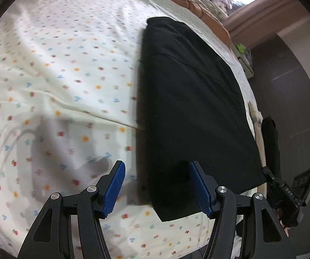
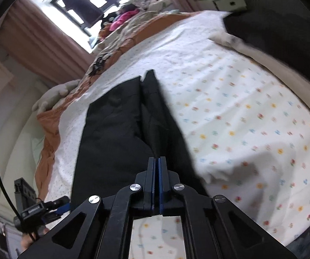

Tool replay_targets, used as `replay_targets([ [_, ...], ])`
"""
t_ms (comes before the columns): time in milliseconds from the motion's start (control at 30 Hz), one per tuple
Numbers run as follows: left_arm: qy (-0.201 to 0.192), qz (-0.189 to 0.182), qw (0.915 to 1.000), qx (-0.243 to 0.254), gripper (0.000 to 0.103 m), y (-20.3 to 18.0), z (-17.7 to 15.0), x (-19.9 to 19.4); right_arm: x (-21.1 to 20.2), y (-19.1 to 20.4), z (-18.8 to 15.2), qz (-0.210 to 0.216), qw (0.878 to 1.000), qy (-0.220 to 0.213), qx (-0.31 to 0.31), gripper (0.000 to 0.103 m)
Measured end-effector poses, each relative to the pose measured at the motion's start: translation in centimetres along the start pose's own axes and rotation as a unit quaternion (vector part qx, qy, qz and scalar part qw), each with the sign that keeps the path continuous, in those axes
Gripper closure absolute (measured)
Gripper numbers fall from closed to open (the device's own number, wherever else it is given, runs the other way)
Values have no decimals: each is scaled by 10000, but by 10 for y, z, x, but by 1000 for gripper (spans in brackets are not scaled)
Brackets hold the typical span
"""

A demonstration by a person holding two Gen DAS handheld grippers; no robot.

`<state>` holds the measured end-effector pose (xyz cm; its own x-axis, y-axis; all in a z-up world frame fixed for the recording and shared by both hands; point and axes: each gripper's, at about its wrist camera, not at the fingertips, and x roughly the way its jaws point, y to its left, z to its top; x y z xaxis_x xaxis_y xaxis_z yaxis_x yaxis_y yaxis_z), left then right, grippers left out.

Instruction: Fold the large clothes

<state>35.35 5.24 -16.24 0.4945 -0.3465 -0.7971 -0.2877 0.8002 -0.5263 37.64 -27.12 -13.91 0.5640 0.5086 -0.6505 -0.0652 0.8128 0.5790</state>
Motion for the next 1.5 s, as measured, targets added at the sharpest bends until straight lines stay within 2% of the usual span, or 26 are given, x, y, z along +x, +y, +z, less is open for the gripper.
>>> replay_targets([
  [67, 18, -11, 9999, 113, 41, -8, -2, 4, 1, -15, -3, -75, 9999, 1, 137, 103],
  [100, 1, -23, 9999, 156, 47, -11, -3, 6, 2, -22, -5, -207, 9996, -11, 178, 103],
  [133, 13, -30, 9998, 196, 50, -15, -4, 8, 0, -32, -7, -707, 9973, -126, 156, 103],
  [167, 38, 13, 9997, 229, 51, -17, -6, 12, 0, -44, -8, -812, 9963, -145, 249, 103],
  [233, -29, 140, 9995, 296, 52, -21, -7, 16, 1, -80, -13, -571, 9944, 88, 886, 103],
  [300, -44, 169, 9992, 347, 55, -23, -8, 18, -2, -92, -15, -551, 9942, 166, 907, 103],
  [400, -25, 174, 9992, 348, 58, -26, -6, 21, -13, -92, -13, -252, 9963, 169, 798, 103],
  [467, -26, 178, 9993, 316, 58, -27, -5, 21, -17, -80, -9, -129, 9979, 173, 607, 95],
  [533, -47, 177, 9994, 304, 58, -26, -7, 21, -18, -67, -5, 8, 9986, 170, 502, 51],
  [567, -56, 176, 9994, 306, 58, -26, -7, 20, -17, -61, -4, 83, 9987, 134, 488, 45],
  [600, -66, 172, 9994, 307, 58, -25, -8, 20, -17, -54, -4, 183, 9987, 92, 468, 43],
  [767, -36, 82, 9997, 222, 58, -21, -8, 16, -2, -22, -4, 644, 9966, 303, 411, 43],
  [900, -33, 28, 9999, 130, 55, -15, -10, 17, 13, -1, -7, 778, 9954, 511, 228, 43],
  [967, -16, 36, 10000, 68, 55, -13, -12, 21, 22, 5, -9, 754, 9952, 598, 162, 54],
  [1000, -7, 57, 10000, 57, 55, -13, -13, 22, 27, 5, -10, 659, 9957, 641, 143, 76],
  [1033, 0, 52, 10000, 44, 55, -13, -14, 22, 31, 4, -9, 588, 9961, 652, 120, 87],
  [1133, 14, 44, 10000, 81, 55, -18, -14, 20, 34, -4, -7, 616, 9963, 551, 224, 94],
  [1233, -5, -18, 9998, 195, 55, -28, -13, 19, 26, -11, -2, 224, 9991, 212, 289, 95],
  [1300, 17, -34, 9997, 235, 55, -33, -13, 21, 24, -17, 1, 179, 9991, 147, 366, 95],
  [1367, 11, 31, 9994, 332, 55, -38, -13, 24, 24, -26, 0, 248, 9983, 184, 494, 95],
  [1500, -5, 53, 9994, 347, 55, -37, -15, 30, 35, -37, -12, 94, 9982, 352, 476, 94],
])
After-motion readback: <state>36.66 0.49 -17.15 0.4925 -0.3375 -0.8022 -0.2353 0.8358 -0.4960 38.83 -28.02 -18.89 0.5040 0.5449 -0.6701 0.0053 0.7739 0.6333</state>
